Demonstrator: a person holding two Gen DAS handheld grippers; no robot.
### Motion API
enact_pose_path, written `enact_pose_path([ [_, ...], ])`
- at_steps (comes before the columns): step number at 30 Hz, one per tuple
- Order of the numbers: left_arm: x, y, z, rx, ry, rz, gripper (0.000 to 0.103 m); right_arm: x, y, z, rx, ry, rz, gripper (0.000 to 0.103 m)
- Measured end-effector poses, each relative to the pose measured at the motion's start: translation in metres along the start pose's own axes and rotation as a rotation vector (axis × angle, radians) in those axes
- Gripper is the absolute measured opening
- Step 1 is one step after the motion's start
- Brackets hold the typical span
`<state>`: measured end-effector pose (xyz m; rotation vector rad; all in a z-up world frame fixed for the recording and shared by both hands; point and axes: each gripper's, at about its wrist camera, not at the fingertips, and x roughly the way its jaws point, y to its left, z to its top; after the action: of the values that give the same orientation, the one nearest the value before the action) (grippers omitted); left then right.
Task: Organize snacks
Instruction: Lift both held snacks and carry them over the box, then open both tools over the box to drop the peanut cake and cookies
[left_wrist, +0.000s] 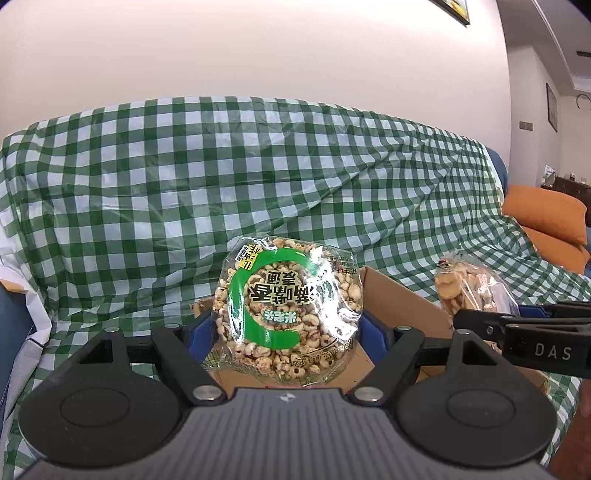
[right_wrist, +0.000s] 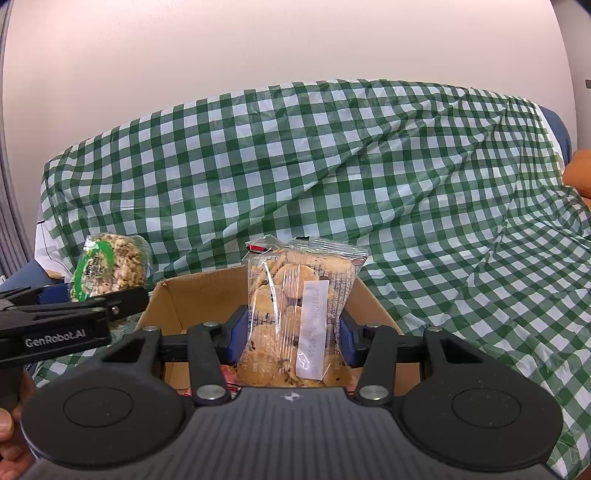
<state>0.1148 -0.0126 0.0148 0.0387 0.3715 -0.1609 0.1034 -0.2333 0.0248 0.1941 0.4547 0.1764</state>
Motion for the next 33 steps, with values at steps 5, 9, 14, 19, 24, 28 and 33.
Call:
enact_pose_path([
  [5, 0.0016, -0.0034, -0.0008, 0.008, 0.003, -0.008, 0.083, 0.0023, -0.0003, -0.0004, -0.002, 0.006, -0.005, 0.051],
  [9, 0.0018, -0.0056, -0.0012, 0.006, 0.002, -0.013, 0.083, 0.0010, -0.0007, -0.0008, -0.005, 0.009, -0.010, 0.051],
  [14, 0.0010, -0.0061, -0.0007, 0.003, -0.006, -0.021, 0.083, 0.0007, -0.0006, -0.0008, -0.013, 0.010, -0.011, 0.051],
  [19, 0.0011, -0.0056, -0.0012, 0.001, -0.008, -0.025, 0.083, 0.0004, -0.0021, -0.0001, -0.014, 0.008, -0.015, 0.051],
  [24, 0.0024, -0.0040, -0.0007, -0.010, -0.010, -0.028, 0.083, 0.0010, -0.0006, -0.0005, -0.028, 0.009, -0.013, 0.051],
  [28, 0.0030, -0.0041, 0.0008, -0.021, -0.016, -0.030, 0.083, 0.0003, 0.0005, -0.0012, -0.045, 0.013, -0.010, 0.051],
  [33, 0.0073, -0.0071, 0.0015, -0.018, 0.009, -0.047, 0.096, 0.0060, -0.0012, -0.0019, -0.054, 0.047, -0.022, 0.053],
])
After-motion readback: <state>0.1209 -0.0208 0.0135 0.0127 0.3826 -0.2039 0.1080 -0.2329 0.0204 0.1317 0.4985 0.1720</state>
